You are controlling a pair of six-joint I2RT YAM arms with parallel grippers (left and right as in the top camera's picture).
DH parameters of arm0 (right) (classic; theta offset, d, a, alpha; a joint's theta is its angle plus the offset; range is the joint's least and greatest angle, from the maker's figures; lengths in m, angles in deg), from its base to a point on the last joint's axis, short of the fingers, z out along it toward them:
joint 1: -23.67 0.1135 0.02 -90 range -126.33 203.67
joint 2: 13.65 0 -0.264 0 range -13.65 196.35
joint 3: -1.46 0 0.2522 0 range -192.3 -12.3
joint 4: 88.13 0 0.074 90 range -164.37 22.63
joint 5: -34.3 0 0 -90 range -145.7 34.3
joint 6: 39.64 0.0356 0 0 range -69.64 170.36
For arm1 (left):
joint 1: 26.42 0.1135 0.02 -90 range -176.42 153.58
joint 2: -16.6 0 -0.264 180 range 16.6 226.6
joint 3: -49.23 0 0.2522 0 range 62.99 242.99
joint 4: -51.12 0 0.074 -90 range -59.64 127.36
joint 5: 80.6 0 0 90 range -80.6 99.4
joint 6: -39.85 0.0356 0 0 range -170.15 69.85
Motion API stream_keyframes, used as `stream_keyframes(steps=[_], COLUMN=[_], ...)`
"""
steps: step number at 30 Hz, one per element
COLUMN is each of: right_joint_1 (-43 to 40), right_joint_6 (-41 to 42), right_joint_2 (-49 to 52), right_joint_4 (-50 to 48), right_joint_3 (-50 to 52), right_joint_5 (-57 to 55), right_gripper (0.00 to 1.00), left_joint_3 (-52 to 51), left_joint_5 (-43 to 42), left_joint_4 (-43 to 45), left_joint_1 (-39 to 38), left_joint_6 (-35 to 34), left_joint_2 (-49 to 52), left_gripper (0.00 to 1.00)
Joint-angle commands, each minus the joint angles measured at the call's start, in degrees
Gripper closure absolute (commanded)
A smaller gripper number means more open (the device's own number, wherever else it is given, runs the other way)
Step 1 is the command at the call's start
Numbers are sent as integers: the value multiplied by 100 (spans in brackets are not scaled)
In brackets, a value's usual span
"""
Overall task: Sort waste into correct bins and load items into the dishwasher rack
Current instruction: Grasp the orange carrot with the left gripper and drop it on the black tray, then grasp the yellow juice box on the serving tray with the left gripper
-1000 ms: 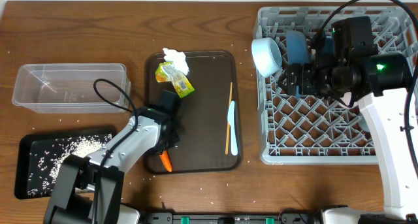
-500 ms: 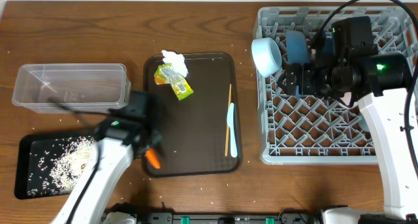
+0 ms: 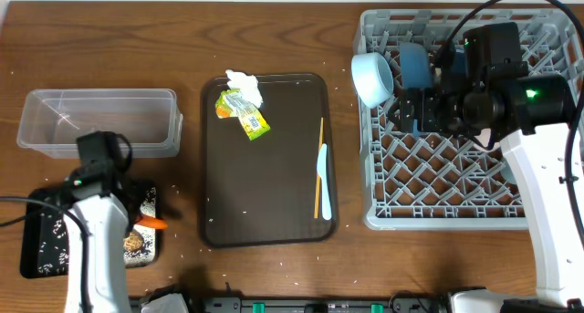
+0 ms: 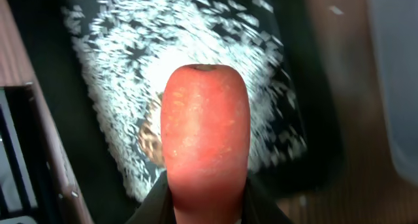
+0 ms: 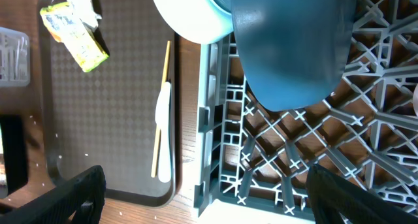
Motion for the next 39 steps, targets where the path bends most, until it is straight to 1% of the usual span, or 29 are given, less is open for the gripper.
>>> stream_keyframes(steps=[1, 5, 6, 7, 9, 10, 11, 12, 13, 14, 16, 19, 22, 23, 25, 27, 29, 32, 36, 39], right_joint_1=[61, 59, 59, 59, 59, 59, 59, 59, 59, 59, 59, 50, 44, 44, 44, 44, 44, 44, 44, 46], right_joint_6=[-83, -85, -87, -114, -195, -197, -195, -195, -195, -195, -195, -195, -192, -192, -192, -190, -186, -70, -35, -33], right_joint_2=[-103, -103, -103, -103, -103, -103, -103, -103, -103, -103, -103, -103, -103, -103, -103, -103, -103, -103, -103, -103], right_joint_4=[17, 66, 85, 105, 131, 146, 151, 151, 146, 144, 142, 142, 140, 140, 127, 92, 50, -11, -26, -22], right_joint_3=[-11, -11, -11, -11, -11, -11, -11, -11, -11, -11, -11, -11, -11, -11, -11, -11, -11, -11, -11, -11], right_joint_5=[-28, -31, -33, -31, -33, -37, -35, -35, -35, -35, -42, -87, -275, -330, -352, -350, -348, -343, -286, -284], right_gripper=[8, 8, 8, 8, 8, 8, 8, 8, 8, 8, 7, 7, 5, 5, 5, 4, 4, 4, 3, 3], left_joint_3=[2, 4, 4, 4, 11, 20, 31, 39, 55, 63, 107, 245, 415, 472, 570, 632, 632, 629, 629, 632], left_joint_5=[114, 116, 118, 118, 116, 111, 111, 90, -9, -120, -341, -704, -1497, -1792, -2374, -2658, -2640, -2559, -1561, -1495], left_joint_4=[173, 553, 640, 743, 855, 870, 868, 863, 852, 813, 658, 404, 546, 675, 1012, 1373, 1805, 2787, 4107, 4874], left_joint_1=[260, 426, 466, 514, 584, 592, 592, 592, 592, 592, 590, 562, 326, 186, -227, -782, -1355, -2214, -2997, -3174], left_joint_6=[-407, -404, -404, -402, -396, -361, -271, -122, 125, 267, 461, 850, 1676, 2000, 2817, 3473, 3886, 4378, 4426, 4428], left_joint_2=[363, 599, 603, 601, 573, 551, 527, 494, 446, 402, 308, 122, -92, -144, -208, -203, -153, 133, 949, 1722], left_gripper=[94, 93, 88, 86, 84, 72, 55, 34, 18, 12, 10, 11, 18, 19, 23, 26, 26, 26, 26, 26])
